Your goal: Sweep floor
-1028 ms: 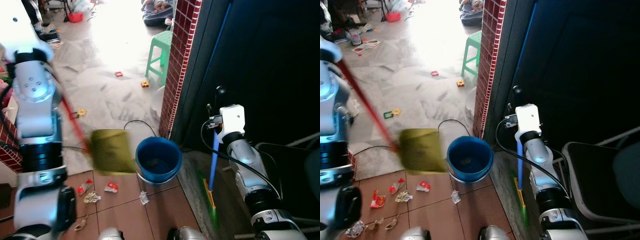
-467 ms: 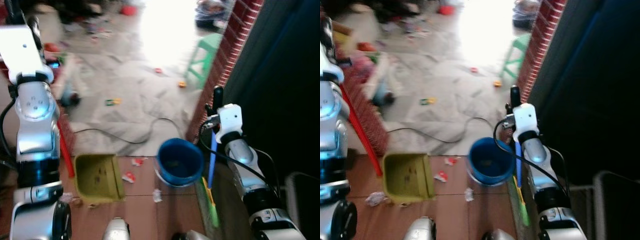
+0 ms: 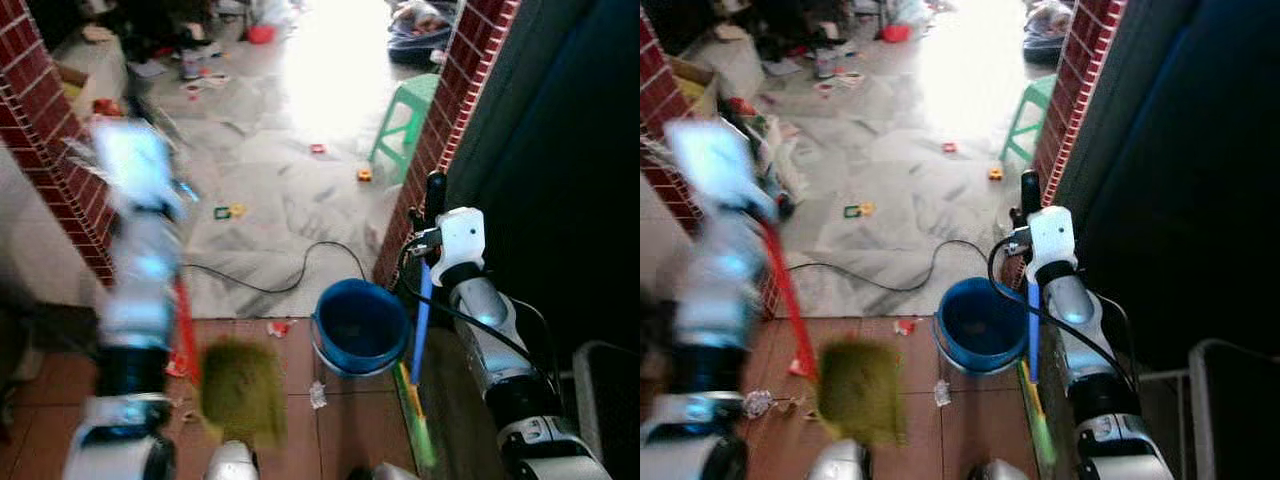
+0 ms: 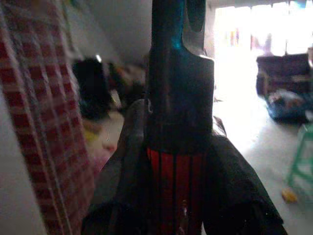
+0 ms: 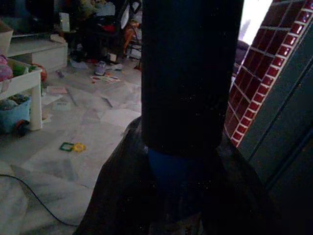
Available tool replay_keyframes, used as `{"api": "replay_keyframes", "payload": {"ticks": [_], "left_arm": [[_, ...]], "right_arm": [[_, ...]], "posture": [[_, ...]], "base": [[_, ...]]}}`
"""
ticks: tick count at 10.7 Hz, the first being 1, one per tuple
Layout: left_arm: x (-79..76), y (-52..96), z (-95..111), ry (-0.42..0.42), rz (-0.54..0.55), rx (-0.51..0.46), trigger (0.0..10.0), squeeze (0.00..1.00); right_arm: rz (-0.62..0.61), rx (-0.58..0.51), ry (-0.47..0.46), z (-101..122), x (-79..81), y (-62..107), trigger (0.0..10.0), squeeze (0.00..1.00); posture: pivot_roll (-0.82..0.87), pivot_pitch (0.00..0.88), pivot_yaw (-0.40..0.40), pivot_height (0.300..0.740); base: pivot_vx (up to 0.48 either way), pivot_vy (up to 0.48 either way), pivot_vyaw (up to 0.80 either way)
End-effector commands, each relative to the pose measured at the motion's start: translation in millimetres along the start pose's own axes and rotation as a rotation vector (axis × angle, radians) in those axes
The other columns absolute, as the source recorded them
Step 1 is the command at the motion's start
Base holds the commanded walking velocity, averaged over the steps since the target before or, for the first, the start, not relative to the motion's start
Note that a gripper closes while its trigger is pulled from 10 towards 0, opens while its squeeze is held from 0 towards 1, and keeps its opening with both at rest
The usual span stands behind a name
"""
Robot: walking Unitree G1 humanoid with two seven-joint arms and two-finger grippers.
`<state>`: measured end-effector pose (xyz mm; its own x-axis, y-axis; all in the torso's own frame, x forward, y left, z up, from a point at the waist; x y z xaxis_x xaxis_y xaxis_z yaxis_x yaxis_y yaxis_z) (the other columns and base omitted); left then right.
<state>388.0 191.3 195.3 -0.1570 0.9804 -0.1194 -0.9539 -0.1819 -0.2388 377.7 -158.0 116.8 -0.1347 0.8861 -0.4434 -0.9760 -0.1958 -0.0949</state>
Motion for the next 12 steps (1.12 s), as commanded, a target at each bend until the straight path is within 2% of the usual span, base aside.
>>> {"api": "replay_keyframes", "payload": {"ticks": [1,2,4,6,7,9,10,11,12], "left_arm": [[-6.4,-1.6,4,-0.032,-0.033,-0.031,10.0,0.0],[-12.6,-0.6,-4,-0.033,-0.043,-0.011,10.0,0.0],[-26.8,2.9,-26,-0.058,-0.065,0.027,10.0,0.0],[-41.4,6.9,-41,-0.043,-0.086,0.057,10.0,0.0],[-45.5,8.7,-46,-0.04,-0.094,0.068,10.0,0.0],[-66.4,22.5,-71,-0.048,-0.133,0.102,10.0,0.0],[-77.0,27.5,-75,-0.065,-0.164,0.079,10.0,0.0],[-83.0,30.2,-77,-0.049,-0.183,0.07,10.0,0.0],[-86.2,34.5,-85,-0.071,-0.179,0.08,10.0,0.0]], "right_arm": [[-0.017,-0.038,0.0,12,-8.8,-7.1,10.0,0.0],[-0.014,-0.03,-0.017,12,-8.4,-7.3,10.0,0.0],[0.079,0.002,-0.106,10,7.7,-7.8,10.0,0.0],[0.141,-0.012,-0.155,16,19.3,-8.2,10.0,0.0],[0.149,-0.019,-0.161,18,20.3,-8.6,10.0,0.0],[0.163,-0.05,-0.181,29,19.7,-7.9,10.0,0.0],[0.168,-0.048,-0.183,29,18.8,-6.4,10.0,0.0],[0.166,-0.05,-0.186,30,18.0,-5.6,10.0,0.0],[0.162,-0.054,-0.194,32,17.3,-4.8,10.0,0.0]], "posture": [[0.02,0.008,-0.047,0.74],[0.02,0.01,-0.046,0.74],[0.01,0.023,-0.043,0.74],[0.0,0.034,-0.045,0.74],[0.0,0.035,-0.045,0.74],[-0.02,0.047,-0.052,0.74],[-0.03,0.051,-0.053,0.74],[-0.03,0.051,-0.052,0.74],[-0.04,0.052,-0.049,0.74]], "base": [[0.0,0.0,0.0],[0.0,0.0,0.0],[0.0,0.0,0.0],[0.0,0.0,0.0],[0.0,0.0,0.0],[0.0,0.0,0.0],[0.0,0.0,0.0],[0.0,0.0,0.0],[0.0,0.0,0.0]]}}
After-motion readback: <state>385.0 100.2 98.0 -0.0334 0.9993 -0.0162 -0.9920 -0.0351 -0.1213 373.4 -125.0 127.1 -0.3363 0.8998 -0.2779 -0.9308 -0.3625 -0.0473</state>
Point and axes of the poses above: a point about 5 cm out from each wrist's last joint towards the gripper, its own y axis pointing back from the gripper into the wrist, its own z axis along the axis of the wrist's last joint, x = y × z, the point moved 5 cm from there along -y, pointing out of the wrist towards the gripper, and after that the axes turned 15 degrees about y, right-handed, at the moved point
